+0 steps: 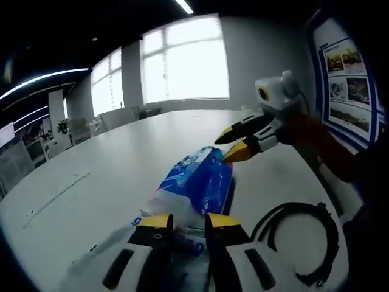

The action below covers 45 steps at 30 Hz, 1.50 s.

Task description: Arrange the tabletop items into an orderly group along one side of the table until the central work area is clear of visible clutter.

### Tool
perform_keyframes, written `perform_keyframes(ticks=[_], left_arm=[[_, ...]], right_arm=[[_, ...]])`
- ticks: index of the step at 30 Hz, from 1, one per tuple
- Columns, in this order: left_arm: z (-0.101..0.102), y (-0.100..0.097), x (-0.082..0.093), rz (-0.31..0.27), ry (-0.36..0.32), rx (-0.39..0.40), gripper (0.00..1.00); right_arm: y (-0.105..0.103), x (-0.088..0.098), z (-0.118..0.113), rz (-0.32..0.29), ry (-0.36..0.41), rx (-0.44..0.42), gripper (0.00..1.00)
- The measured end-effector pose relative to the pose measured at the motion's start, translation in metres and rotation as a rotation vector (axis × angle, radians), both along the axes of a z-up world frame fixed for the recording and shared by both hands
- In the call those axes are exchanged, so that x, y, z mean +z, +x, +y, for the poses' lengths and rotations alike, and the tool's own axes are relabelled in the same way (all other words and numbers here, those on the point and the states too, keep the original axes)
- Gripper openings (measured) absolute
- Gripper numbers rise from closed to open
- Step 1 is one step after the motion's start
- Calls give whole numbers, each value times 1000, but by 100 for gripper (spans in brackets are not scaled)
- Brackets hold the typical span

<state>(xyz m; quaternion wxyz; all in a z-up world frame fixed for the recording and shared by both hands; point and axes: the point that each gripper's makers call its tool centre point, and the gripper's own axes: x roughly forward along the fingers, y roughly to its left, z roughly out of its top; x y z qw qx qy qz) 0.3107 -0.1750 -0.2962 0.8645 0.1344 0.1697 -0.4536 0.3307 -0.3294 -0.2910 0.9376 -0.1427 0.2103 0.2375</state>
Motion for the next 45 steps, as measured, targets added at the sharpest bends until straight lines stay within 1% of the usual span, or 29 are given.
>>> perform_keyframes(ticks=[2,3,5,7,8,9,10,11,12,13,14,15,20,22,25,27,29,35,37,38,40,41,45], left_arm=[[1,-1,5,-11,-20,9,42],[0,-1,12,-22,-62,13,48],[-1,-4,18,-22,-90,-1,55],[-3,-8,23,-25,-110,-21,66],[-5,-12,25,-17,-112,-31,74],[-7,-15,26,-20,-109,-39,87],[-8,-13,27,-29,-107,-43,96],[-8,-13,28,-35,-103,-44,97],[-7,-17,27,-34,-78,-56,98],[-7,-19,26,-35,-75,-53,99],[-7,-21,24,-32,-62,-60,100],[-6,-20,24,-28,-55,-61,100],[-2,-28,25,-20,-53,-66,100],[0,-30,29,-21,-53,-61,100],[3,-37,36,-42,-57,-64,100],[5,-45,45,-58,-78,-66,100],[9,-47,53,-74,-92,-63,100],[21,-65,59,-100,-86,-48,100],[27,-61,64,-105,-92,-42,100],[30,-63,66,-111,-91,-42,100],[31,-64,63,-117,-92,-34,100],[34,-65,65,-126,-93,-28,100],[47,-70,68,-133,-91,-10,100]], right_arm=[[-2,1,1,1,18,9,46],[-4,1,3,15,41,11,51],[-8,1,8,10,47,24,62],[-11,1,14,8,42,50,75],[-14,2,17,1,49,60,80],[-15,3,21,-2,57,71,87],[-16,3,23,-6,59,76,92],[-16,4,25,-10,61,79,97],[-17,6,27,-12,61,83,99],[-18,6,29,-16,53,99,100],[-20,7,32,-13,48,117,100],[-21,7,33,-7,52,114,100],[-24,4,35,1,17,125,100],[-24,3,35,4,15,122,100],[-25,3,35,10,18,119,100],[-28,8,40,4,28,132,100],[-29,10,43,0,28,139,100],[-32,18,52,-20,24,146,100],[-33,20,55,-23,27,152,99],[-33,21,57,-24,22,155,99],[-35,22,60,-24,20,157,99],[-35,23,62,-25,19,160,98],[-40,30,76,-44,17,187,97]])
